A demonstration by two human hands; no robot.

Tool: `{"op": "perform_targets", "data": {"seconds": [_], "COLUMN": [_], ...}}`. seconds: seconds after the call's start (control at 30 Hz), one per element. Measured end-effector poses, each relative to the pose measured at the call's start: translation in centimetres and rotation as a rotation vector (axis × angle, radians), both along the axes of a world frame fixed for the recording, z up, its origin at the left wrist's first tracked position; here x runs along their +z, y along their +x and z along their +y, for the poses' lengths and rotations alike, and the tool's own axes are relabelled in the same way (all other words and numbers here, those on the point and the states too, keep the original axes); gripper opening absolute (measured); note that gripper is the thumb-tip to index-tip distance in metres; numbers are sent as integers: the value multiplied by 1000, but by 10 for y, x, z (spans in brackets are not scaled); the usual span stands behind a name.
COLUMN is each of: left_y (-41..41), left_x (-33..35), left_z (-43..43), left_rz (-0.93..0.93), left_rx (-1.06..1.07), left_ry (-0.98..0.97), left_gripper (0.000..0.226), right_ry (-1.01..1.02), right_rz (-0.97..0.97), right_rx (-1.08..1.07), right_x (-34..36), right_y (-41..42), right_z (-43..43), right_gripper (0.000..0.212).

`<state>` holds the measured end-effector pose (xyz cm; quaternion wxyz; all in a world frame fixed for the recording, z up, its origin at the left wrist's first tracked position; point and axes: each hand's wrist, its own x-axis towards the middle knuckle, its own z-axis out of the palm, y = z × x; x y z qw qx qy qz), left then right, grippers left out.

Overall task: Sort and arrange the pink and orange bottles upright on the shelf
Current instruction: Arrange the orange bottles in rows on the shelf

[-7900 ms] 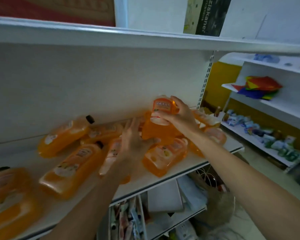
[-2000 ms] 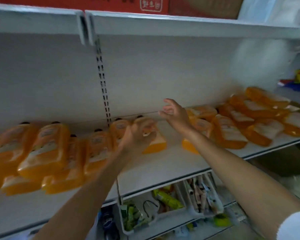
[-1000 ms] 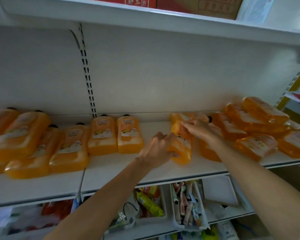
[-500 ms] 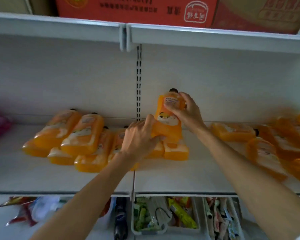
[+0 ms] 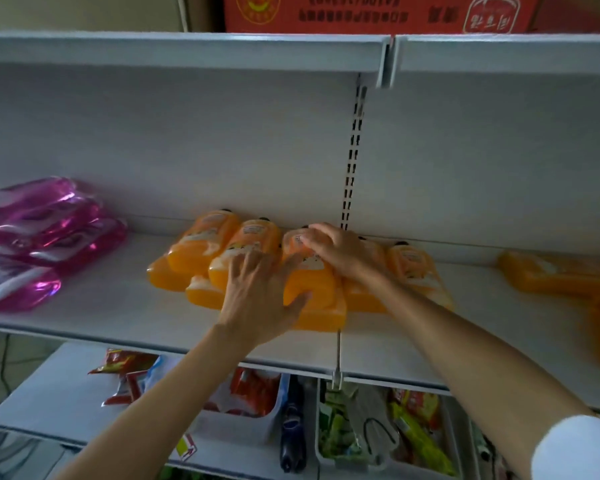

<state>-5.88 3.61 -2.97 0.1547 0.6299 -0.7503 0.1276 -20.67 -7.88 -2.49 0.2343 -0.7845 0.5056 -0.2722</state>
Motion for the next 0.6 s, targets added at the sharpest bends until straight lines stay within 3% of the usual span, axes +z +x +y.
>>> {"op": "perform_targets", "data": {"seconds": [0.2,0.33,0.6], "left_y": [-12,-38,-175], "left_x": [12,20,2], "left_z": [-6,-17,-52], "left_rz": [67,162,283], "left_rx": [-12,-115,-487], "left_ry": [21,-32,136], "left_gripper": [89,67,52], "right_ry": [-94,-111,-90], "right_rz": [-41,-67,-6], "right_rx": [-12,-104,-729], "right_x": [5,6,4], "right_y": [-2,-55,-235], "right_z": [8,8,-3], "right_gripper": [53,56,60]}}
